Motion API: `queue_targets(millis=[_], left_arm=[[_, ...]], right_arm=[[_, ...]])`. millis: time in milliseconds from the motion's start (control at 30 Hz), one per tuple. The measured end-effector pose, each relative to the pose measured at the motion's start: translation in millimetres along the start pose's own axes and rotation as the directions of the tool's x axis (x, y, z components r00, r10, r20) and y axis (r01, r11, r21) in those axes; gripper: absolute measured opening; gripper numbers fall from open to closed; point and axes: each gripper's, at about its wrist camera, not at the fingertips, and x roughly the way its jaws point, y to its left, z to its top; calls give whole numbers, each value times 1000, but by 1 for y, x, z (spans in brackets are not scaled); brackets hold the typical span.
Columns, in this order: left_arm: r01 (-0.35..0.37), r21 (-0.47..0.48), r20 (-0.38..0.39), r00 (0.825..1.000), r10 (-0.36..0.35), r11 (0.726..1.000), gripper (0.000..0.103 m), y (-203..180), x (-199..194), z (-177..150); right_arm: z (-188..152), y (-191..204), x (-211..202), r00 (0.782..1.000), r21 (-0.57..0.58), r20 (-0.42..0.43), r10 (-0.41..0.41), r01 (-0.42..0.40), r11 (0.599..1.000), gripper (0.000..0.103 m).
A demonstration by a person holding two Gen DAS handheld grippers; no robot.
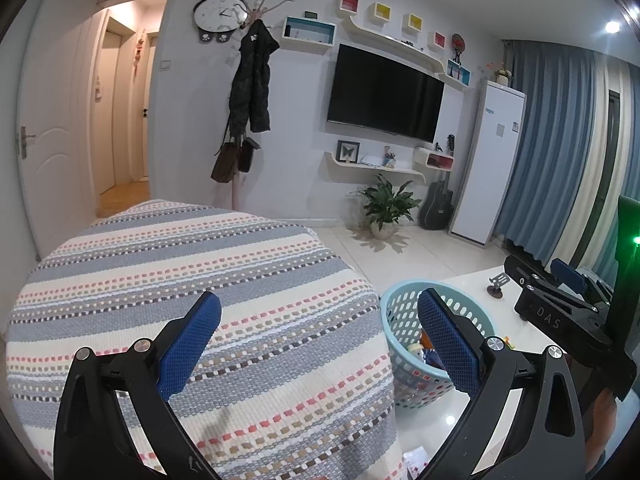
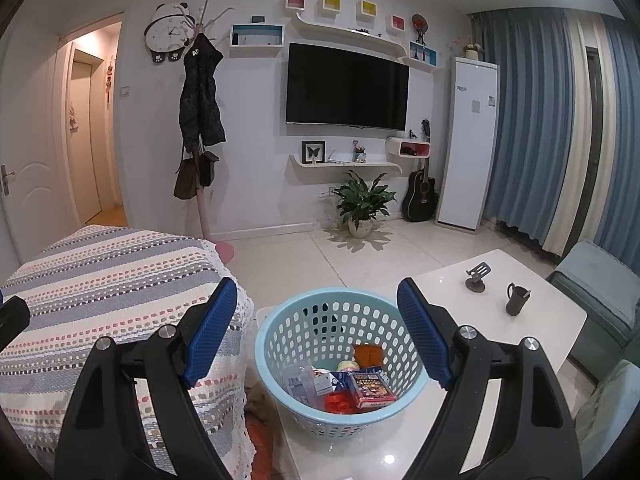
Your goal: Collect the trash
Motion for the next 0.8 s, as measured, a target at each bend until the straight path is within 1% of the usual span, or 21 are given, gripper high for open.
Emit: queue_targets(millis=[800], left_arm=[[-13,10,-11,1000,13,1000,95,0,2,-4]], right_arm=[[-1,1,-1,1000,11,-13,27,-27,1000,78]])
